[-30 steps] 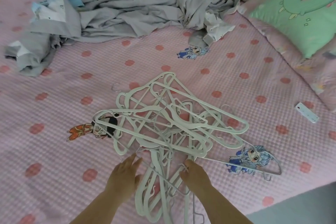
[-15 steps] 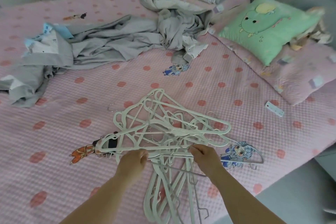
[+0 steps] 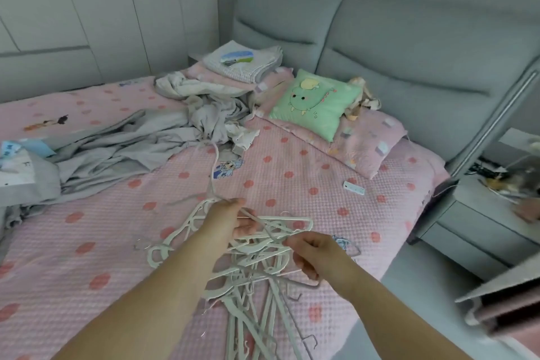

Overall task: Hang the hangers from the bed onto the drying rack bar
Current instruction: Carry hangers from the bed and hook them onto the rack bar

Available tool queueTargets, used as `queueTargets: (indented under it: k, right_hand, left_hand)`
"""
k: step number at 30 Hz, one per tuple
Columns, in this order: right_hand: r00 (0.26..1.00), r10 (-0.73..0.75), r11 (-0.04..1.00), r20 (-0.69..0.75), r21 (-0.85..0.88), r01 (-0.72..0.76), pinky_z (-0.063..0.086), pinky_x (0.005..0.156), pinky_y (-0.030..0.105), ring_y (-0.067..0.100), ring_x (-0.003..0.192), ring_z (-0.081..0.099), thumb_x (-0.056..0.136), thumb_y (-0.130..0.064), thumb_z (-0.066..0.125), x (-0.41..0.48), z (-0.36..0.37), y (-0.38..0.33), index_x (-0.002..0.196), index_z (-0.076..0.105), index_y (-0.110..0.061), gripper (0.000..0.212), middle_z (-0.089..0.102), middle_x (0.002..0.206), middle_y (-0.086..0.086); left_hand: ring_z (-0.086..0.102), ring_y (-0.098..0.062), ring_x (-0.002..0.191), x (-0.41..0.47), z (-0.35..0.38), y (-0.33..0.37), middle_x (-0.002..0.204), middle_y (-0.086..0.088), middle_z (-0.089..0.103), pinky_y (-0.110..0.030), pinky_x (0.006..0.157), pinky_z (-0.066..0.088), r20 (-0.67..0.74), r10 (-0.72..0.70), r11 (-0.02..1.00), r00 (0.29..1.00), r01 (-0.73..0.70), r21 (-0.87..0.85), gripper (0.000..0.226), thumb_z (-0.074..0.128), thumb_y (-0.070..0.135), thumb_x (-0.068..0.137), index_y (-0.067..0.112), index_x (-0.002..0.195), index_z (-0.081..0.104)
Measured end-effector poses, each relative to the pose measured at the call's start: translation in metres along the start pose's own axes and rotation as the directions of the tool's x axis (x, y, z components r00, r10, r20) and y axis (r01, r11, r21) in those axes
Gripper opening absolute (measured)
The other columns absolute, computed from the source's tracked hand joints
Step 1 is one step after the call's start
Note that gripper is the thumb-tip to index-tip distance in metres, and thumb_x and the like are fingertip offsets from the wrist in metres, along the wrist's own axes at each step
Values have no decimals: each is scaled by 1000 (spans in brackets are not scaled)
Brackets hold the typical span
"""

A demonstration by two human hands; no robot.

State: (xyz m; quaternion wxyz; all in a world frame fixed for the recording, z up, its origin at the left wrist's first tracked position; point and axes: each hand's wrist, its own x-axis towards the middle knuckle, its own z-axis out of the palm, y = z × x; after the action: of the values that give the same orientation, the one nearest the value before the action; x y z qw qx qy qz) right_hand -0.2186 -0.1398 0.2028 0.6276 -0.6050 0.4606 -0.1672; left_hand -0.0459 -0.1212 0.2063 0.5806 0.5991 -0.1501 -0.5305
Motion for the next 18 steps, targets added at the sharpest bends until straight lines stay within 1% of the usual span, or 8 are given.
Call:
queueTargets:
  k: [3, 5, 7, 9, 12, 13, 15, 18]
  right_hand:
    - [997, -59, 998, -46, -3, 59, 40, 46, 13, 7, 47, 48, 93, -22, 49, -23, -4, -11, 83, 63, -11, 20, 58, 59, -4]
    - [983, -84, 996, -161, -3, 84, 44, 51, 13, 7, 52, 50, 93, -20, 49, -34, -13, -15, 97, 64, -5, 21, 59, 63, -4]
    - [941, -120, 993, -317, -36, 114, 42, 50, 10, 3, 51, 50, 93, -15, 49, -45, -27, -19, 100, 63, -3, 20, 59, 66, -3]
    - [869, -179, 983, -460, -124, 137, 40, 49, 6, 4, 57, 50, 92, -12, 50, -60, -45, -24, 107, 61, -3, 21, 58, 73, -2]
    - [743, -303, 937, -597, -330, 117, 42, 68, 10, 10, 77, 52, 91, -12, 53, -88, -74, -29, 122, 52, -9, 32, 57, 101, 1]
    - [700, -346, 909, -625, -409, 84, 42, 83, 15, 15, 94, 52, 90, -13, 53, -100, -83, -31, 127, 48, -12, 38, 54, 118, 4]
    - [632, -425, 811, -648, -583, -51, 29, 106, 29, 21, 126, 38, 89, -16, 55, -129, -100, -34, 135, 38, -16, 49, 40, 141, 2]
    - [618, -467, 656, -633, -716, -238, 18, 109, 29, 18, 133, 31, 91, -23, 50, -189, -117, -36, 137, 37, -23, 47, 40, 142, -5]
  left_hand:
    - [57, -22, 42, -14, 5, 21, 63, -10, 45, -21, 29, 45, 50, 21, 996, 999, -25, 81, 20, 36, 7, 98, 8, 82, 48]
    - [49, -13, 27, -21, 11, 30, 58, -7, 39, -14, 27, 38, 107, 30, 977, 994, -52, 207, 18, 32, 7, 99, 7, 94, 50]
    - [36, -7, 21, -30, 21, 38, 53, -3, 33, -10, 28, 29, 193, 63, 921, 979, -132, 366, 24, 32, 6, 99, 4, 107, 54]
    - [29, -4, 24, -44, 35, 47, 52, 0, 31, -12, 29, 25, 290, 121, 820, 949, -260, 509, 25, 34, 8, 98, 7, 107, 58]
    - [29, -7, 39, -74, 62, 55, 53, 3, 33, -13, 35, 22, 486, 179, 584, 856, -490, 647, 22, 40, 14, 97, 16, 91, 61]
    - [30, -6, 40, -87, 71, 57, 52, 4, 35, -13, 36, 23, 551, 176, 507, 816, -555, 659, 23, 41, 16, 97, 14, 85, 61]
    - [35, -3, 40, -115, 88, 57, 52, 5, 42, -9, 37, 26, 666, 151, 391, 730, -663, 638, 27, 43, 17, 96, 4, 82, 62]
    - [37, -6, 48, -161, 116, 55, 54, 5, 47, -6, 39, 27, 790, 107, 323, 604, -772, 547, 30, 46, 18, 95, -6, 93, 64]
